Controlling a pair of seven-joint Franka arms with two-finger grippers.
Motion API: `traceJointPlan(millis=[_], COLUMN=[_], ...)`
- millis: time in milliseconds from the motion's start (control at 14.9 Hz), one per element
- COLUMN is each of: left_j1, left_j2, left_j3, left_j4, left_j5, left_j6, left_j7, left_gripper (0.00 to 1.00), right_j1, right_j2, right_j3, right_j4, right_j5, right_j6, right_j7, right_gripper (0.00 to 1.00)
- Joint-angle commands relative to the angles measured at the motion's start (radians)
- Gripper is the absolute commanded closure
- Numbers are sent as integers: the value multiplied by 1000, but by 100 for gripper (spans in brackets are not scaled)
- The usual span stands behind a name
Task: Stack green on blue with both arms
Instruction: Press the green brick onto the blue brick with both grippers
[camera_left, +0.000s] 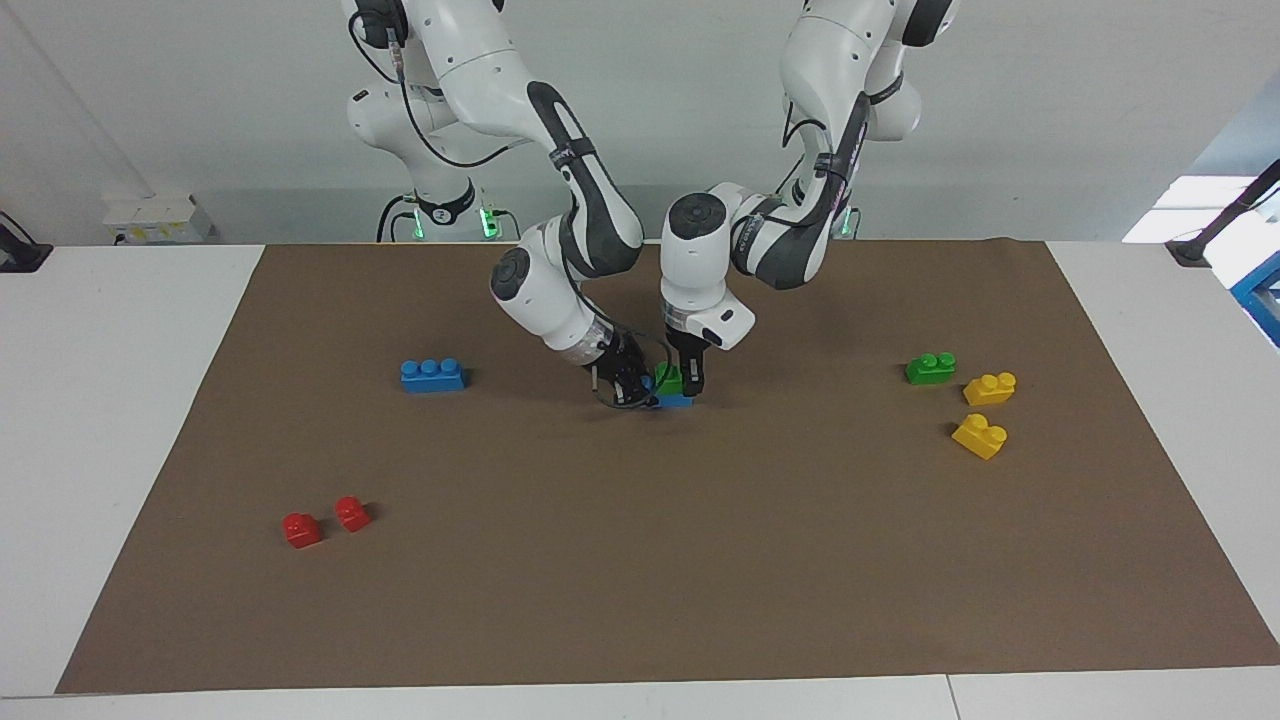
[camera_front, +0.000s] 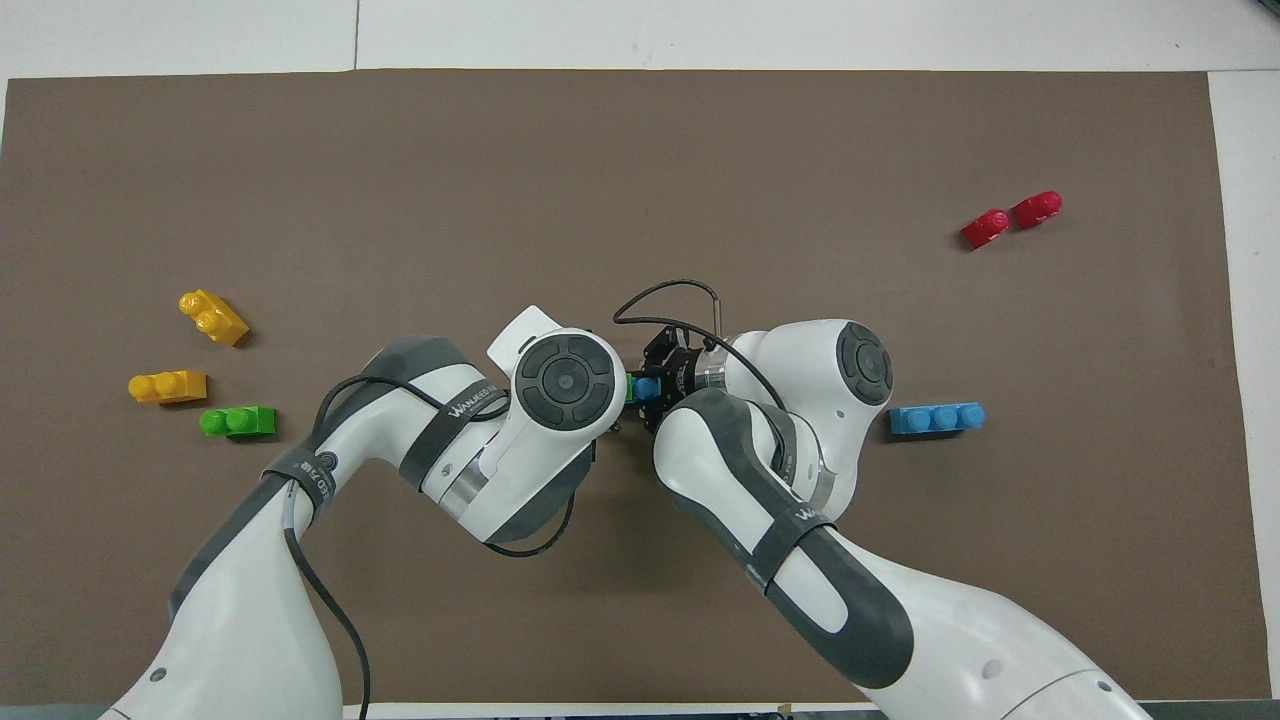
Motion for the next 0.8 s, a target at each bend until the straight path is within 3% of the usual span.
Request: traceJointPlan(millis=[0, 67, 134, 201, 268, 335, 402, 737], left_j1=[7, 16, 31, 41, 50, 62, 79, 180], left_j2=[-61, -74, -86, -95, -104, -117, -132, -195], left_j3=[11, 12, 12, 12, 12, 12, 12, 14], left_j4=[-32, -32, -31, -28, -23, -20, -18, 0], left_j5=[18, 18, 18, 18, 18, 18, 18, 16], left_j6=[7, -1, -12, -30, -47, -62, -76, -113], left_j7=[65, 91, 122, 151, 183, 229, 282, 589], left_gripper=[0, 0, 0, 0, 0, 0, 0, 0], right_j1=[14, 14, 14, 14, 14, 12, 9, -50], right_j2=[40, 40, 40, 40, 40, 40, 40, 5], right_j3=[-2, -2, -2, -2, -2, -2, -2, -8], right_j4=[3, 5, 5, 9, 13, 14, 14, 14], right_j5=[36, 36, 36, 36, 36, 36, 36, 18], right_j6=[38, 36, 36, 35, 30, 27, 26, -71], right_j7=[-26, -24, -24, -24, -21, -21, -21, -24], right_gripper=[100, 100, 71, 31, 11, 3, 1, 0])
